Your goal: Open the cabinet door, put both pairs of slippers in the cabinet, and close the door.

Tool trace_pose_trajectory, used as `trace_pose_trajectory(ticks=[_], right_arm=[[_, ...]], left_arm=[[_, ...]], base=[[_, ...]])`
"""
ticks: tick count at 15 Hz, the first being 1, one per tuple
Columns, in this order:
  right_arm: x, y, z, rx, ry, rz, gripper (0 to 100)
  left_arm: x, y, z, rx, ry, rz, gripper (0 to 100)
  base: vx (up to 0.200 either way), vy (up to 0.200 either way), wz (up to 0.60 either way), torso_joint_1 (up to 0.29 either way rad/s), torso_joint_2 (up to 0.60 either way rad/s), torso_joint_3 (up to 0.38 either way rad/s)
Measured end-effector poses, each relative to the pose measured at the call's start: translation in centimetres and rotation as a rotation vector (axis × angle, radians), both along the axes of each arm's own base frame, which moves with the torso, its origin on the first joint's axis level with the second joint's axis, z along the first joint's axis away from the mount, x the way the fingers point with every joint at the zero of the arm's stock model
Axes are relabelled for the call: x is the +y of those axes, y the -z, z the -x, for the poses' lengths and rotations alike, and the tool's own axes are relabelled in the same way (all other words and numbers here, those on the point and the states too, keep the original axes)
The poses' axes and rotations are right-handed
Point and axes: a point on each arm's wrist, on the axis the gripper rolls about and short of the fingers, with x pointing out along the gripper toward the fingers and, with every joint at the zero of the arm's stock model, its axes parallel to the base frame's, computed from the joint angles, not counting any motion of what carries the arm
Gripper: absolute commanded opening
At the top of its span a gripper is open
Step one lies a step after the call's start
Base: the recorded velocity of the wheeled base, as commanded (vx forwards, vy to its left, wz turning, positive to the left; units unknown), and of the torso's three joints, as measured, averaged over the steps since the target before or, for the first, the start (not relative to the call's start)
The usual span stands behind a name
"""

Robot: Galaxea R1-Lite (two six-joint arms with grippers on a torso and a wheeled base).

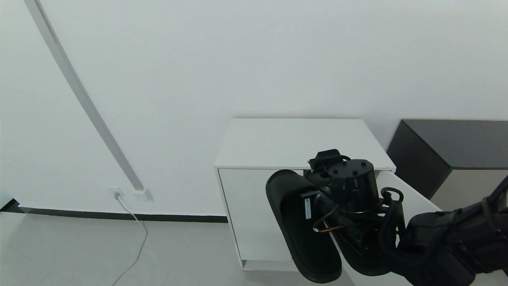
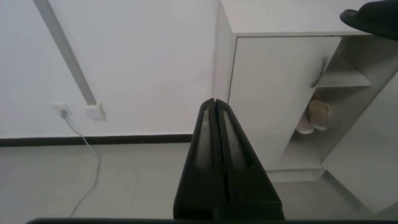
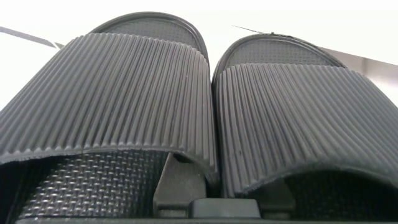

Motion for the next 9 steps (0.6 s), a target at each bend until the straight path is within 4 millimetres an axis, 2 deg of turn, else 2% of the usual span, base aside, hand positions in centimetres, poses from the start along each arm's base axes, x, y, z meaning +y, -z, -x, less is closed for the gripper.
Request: trace_pose_trajectory(ticks=[7,9], right_arm=[[0.19,0.13,0.38,0.003,-0.012,0.005,0],[0.15,0.15,0.36,0.004,-0.012,0.006,0]], left_arm=[[0.00,0.00,0.00,0.000,-0.001,0.000,0],[0.00,0.00,0.00,0.000,-0.001,0.000,0]], base=[[0.000,-0.200,0.00,0.004,0.00,0.000],[0.000,0.000,0.00,0.000,0.00,0.000]])
